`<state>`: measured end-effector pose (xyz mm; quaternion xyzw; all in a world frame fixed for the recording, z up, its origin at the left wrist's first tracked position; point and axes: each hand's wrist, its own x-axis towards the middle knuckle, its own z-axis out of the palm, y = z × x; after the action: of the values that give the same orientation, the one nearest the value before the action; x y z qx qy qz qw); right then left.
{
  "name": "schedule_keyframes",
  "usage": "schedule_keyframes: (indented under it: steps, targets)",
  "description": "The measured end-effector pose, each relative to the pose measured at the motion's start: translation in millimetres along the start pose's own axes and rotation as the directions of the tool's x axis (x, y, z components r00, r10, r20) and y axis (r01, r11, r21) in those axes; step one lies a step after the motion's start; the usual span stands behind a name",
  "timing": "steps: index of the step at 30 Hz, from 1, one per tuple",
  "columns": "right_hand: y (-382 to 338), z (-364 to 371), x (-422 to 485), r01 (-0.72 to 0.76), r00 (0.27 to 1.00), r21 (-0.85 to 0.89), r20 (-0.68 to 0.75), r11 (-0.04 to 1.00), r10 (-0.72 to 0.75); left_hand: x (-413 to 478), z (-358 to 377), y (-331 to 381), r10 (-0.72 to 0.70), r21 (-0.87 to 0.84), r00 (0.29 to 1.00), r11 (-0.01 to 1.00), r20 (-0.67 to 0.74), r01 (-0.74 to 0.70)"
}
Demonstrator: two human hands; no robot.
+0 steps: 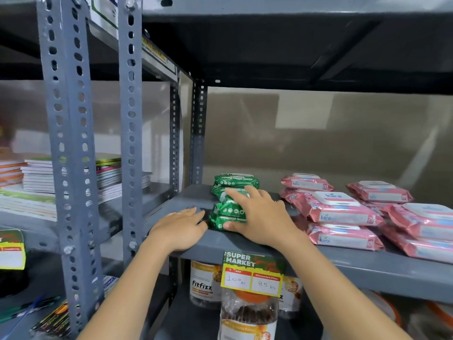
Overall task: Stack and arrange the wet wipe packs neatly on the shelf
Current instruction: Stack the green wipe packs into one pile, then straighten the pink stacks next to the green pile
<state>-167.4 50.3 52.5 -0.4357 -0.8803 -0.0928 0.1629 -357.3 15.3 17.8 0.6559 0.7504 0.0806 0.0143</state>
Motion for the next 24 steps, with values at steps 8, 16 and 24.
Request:
schedule_keyframes:
  steps: [8,16,24]
  targets:
    - [-5,4,6,0.004,1.000,-0.069,0.004,0.998,-0.004,7,4,-4,-0.004,0.009,1.000,1.000,-0.008,0.004]
    - [-3,-4,-1,-0.011,0.999,0.008,0.045,1.000,0.010,-3,1,1,-0.081,-0.152,0.989,0.986,-0.124,0.062]
    - [97,-57,-78,0.000,0.921,0.106,-0.388,0.994,0.041,-89,23,83,-0.201,-0.354,0.608,0.924,-0.768,-0.142]
